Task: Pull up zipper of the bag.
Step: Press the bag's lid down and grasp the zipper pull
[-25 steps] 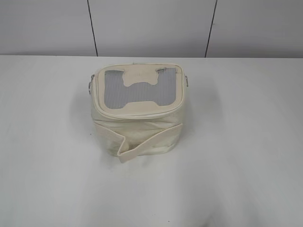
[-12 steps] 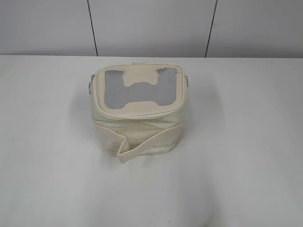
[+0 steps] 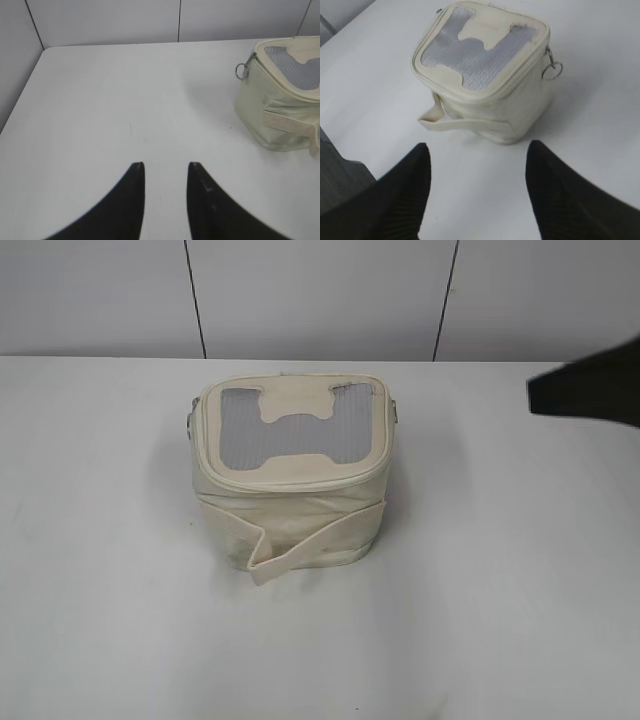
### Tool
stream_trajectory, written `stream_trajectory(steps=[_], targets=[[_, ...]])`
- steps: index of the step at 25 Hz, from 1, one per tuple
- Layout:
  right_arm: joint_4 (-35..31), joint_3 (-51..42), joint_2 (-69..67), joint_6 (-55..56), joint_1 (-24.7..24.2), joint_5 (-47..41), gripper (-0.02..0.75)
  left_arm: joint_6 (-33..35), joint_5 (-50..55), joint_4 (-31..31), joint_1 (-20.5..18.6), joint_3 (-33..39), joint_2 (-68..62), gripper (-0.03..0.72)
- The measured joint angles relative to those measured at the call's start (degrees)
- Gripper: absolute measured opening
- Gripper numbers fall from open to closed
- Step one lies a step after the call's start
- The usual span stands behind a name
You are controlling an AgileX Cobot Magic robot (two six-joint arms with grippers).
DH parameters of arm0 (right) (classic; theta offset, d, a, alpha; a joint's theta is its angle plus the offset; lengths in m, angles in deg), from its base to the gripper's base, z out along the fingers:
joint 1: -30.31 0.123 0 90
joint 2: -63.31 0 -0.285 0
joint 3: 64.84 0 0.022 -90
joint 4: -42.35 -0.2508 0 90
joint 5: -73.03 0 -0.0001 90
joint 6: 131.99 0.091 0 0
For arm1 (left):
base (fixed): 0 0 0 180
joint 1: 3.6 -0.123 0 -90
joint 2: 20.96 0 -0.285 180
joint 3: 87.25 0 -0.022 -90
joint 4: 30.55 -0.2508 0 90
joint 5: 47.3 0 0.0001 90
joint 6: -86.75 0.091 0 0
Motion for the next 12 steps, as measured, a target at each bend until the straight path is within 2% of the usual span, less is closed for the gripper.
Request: stream_trajectory(steps=[7, 12], targets=[[2.88, 33.84, -36.12, -2.65, 9.4, -8.25, 0.473, 0.0, 0.0, 0.05, 0.0, 0.0, 0.0, 0.227], [5.44, 60.83, -56.45, 2.73, 15.87, -17.37, 0.473, 0.0, 0.0, 0.05, 0.0, 0.0, 0.0, 0.227]])
